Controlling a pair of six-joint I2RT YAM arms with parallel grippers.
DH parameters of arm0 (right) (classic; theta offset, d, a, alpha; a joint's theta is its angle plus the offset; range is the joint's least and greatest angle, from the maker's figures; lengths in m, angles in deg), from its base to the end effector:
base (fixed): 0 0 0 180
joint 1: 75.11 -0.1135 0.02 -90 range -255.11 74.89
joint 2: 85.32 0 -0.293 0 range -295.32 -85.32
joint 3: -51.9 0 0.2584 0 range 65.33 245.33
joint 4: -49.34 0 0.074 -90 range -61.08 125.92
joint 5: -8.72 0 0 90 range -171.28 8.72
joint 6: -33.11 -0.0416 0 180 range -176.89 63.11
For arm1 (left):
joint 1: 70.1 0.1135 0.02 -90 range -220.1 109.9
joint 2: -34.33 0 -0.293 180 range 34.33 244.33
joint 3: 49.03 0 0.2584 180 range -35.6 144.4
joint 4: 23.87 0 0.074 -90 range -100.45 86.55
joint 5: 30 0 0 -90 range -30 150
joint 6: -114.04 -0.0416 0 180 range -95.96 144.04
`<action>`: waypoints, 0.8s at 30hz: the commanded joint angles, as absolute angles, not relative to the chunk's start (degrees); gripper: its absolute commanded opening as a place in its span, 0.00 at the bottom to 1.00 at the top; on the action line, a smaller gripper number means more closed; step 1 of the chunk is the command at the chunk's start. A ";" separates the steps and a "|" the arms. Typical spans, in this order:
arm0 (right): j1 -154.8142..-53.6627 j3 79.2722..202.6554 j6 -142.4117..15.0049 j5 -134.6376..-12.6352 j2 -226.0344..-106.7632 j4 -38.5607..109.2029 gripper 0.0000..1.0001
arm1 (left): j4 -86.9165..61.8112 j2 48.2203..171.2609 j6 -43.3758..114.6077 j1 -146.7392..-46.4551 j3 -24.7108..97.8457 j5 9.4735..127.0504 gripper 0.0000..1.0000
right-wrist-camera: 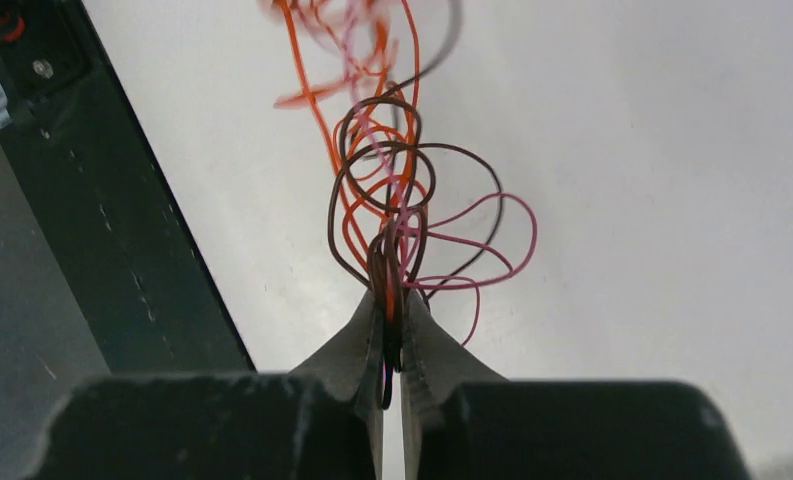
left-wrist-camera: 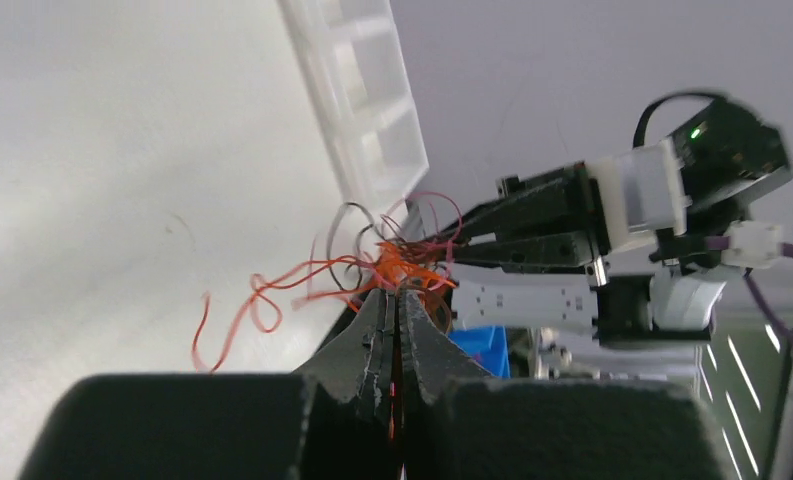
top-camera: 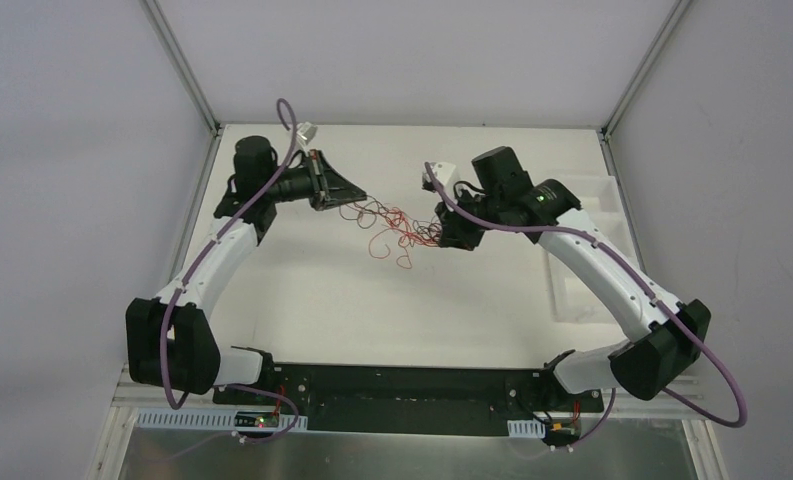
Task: Untangle the cables
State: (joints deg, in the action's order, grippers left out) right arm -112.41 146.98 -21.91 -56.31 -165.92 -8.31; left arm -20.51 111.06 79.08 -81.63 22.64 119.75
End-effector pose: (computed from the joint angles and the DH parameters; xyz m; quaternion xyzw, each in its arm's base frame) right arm 0.2310 0.1981 0.3907 -0.5978 0.6729 0.2062 0.3839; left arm 0.2908 -0.0960 0.3620 0.0589 0.7304 -0.6261 0.2666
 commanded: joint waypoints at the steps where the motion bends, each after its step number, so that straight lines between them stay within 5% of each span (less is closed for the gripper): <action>1: -110.06 143.34 -18.13 -55.94 -157.83 -14.48 0.11 | -16.59 106.82 76.69 -75.31 24.64 118.53 0.00; 4: -110.09 143.32 -19.84 -53.46 -157.34 -14.03 0.18 | -16.69 106.83 76.97 -75.72 24.91 118.16 0.00; 7: -110.14 146.08 -21.02 -53.36 -159.73 -15.13 0.00 | -15.55 107.11 75.74 -74.69 25.98 118.49 0.00; 18: -102.24 138.68 -16.17 -57.04 -157.27 -21.61 0.00 | 6.02 107.00 53.31 -61.56 42.27 115.83 0.00; 20: -102.24 139.30 -19.28 -54.61 -158.15 -19.91 0.19 | 6.00 106.79 54.01 -62.84 43.36 116.63 0.00; 22: -102.27 140.16 -24.21 -52.04 -158.90 -13.19 0.66 | 5.99 106.55 54.31 -65.43 43.85 117.63 0.00; 24: -102.44 140.05 -29.96 -50.25 -159.45 -5.07 0.86 | 5.99 106.30 54.16 -67.85 44.60 117.25 0.00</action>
